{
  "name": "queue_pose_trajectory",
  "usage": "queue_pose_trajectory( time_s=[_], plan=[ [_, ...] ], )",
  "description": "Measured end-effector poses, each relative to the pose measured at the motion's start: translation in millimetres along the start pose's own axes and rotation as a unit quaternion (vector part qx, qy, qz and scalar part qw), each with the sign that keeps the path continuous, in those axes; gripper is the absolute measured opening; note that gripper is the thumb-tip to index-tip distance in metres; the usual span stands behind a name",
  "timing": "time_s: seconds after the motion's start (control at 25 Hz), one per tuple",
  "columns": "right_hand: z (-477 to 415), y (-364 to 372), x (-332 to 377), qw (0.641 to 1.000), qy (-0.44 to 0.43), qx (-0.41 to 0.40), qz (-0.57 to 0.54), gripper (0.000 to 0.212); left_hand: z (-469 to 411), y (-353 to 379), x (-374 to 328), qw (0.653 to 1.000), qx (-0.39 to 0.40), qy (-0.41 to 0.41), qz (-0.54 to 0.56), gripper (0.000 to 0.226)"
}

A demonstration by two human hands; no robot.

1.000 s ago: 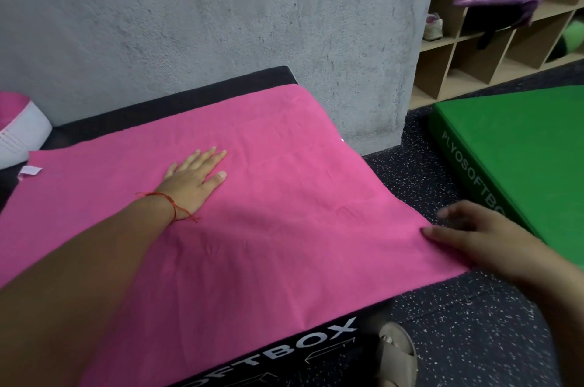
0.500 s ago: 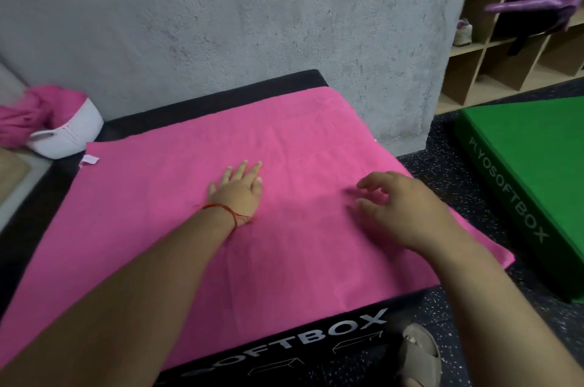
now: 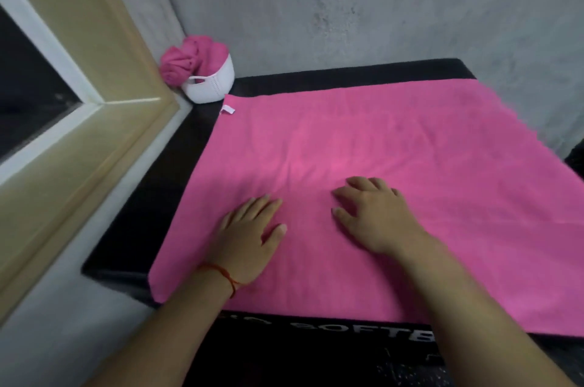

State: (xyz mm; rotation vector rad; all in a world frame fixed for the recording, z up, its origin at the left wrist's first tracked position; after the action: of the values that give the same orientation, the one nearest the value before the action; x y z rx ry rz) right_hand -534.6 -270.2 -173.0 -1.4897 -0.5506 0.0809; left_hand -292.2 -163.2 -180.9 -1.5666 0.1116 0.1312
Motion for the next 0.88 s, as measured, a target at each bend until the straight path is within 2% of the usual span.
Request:
queue_pose_trajectory(
  time_s=[0.16, 0.28, 0.4, 0.52, 0.6, 0.68, 0.8, 0.88],
  plan=[
    [-16, 31, 61, 0.998, -0.001, 0.036, 0.057, 0.068, 58, -3, 93, 0.988, -0.075, -0.135, 0.016, 0.067],
    [-42, 43, 105, 0.998, -0.004, 0.039, 0.055, 0.065, 84, -16, 132, 0.955, -0.143, -0.254, 0.047, 0.067],
    [-52, 56, 132, 0.997, 0.012, 0.006, 0.070, 0.069, 91, -27, 135, 0.944, -0.130, -0.288, 0.094, 0.058],
    [-50, 59, 138, 0.997, 0.021, -0.019, 0.072, 0.077, 88, -30, 146, 0.918, -0.108, -0.294, 0.242, 0.060],
    [-50, 58, 137, 0.996, 0.026, -0.032, 0.073, 0.079, 85, -29, 153, 0.914, -0.105, -0.268, 0.287, 0.040],
    [-51, 59, 137, 0.996, 0.028, -0.036, 0.078, 0.078, 81, -32, 151, 0.939, -0.143, -0.207, 0.235, 0.022],
    [-51, 61, 137, 0.994, 0.032, -0.044, 0.091, 0.076, 73, -29, 125, 0.960, -0.193, -0.077, 0.189, 0.036],
    [-52, 62, 136, 0.994, 0.034, -0.051, 0.096, 0.075, 67, -26, 101, 0.971, -0.178, -0.009, 0.160, 0.051]
  ],
)
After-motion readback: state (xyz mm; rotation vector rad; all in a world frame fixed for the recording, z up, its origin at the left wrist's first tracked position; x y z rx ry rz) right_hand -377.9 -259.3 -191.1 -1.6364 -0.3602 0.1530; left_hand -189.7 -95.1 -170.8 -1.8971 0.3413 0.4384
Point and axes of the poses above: each hand's wrist, its own z-axis away from the middle knuckle, its own y-axis out of the palm, x = y × z, the point moved 2 cm from there along -z, towards the middle knuckle, and after that the axes turned 7 degrees about y, right-handed, at the moved point
